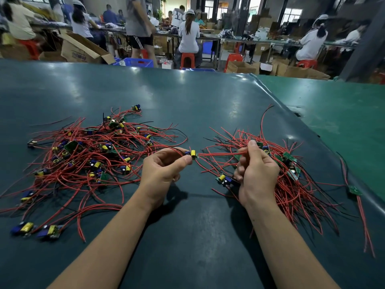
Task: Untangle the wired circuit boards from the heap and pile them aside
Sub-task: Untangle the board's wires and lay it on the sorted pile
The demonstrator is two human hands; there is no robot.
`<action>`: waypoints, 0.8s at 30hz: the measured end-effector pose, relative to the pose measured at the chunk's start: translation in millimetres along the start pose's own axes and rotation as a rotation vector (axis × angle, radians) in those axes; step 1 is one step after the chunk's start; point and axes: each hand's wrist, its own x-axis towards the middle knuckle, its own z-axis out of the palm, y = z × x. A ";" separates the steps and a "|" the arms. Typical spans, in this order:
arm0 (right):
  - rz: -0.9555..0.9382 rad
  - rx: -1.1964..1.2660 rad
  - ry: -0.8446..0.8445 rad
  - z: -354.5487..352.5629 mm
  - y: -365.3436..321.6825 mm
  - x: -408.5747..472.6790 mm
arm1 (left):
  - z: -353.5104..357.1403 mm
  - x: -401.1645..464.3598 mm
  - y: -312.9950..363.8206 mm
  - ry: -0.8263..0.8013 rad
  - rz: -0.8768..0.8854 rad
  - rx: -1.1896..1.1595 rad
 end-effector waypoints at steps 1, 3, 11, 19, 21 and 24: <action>0.008 0.004 0.011 1.8 0.5 -0.2 | 0.3 -0.8 0.0 -0.013 0.002 0.005; 0.039 0.038 0.037 3.4 0.9 0.0 | 2.6 -3.3 -0.9 -0.051 -0.002 0.012; 0.257 -0.203 -0.348 10.2 7.8 -16.3 | 4.3 -0.5 0.9 0.086 0.019 -0.050; 0.215 -0.111 -0.266 10.3 4.8 -15.0 | 5.9 -4.3 -0.3 0.022 0.014 0.038; 0.156 -0.063 -0.192 7.8 1.3 -10.4 | 4.6 -2.4 0.8 0.027 0.029 0.026; 0.102 0.023 -0.080 4.1 -4.3 -3.7 | 1.0 0.0 1.7 0.063 0.069 -0.010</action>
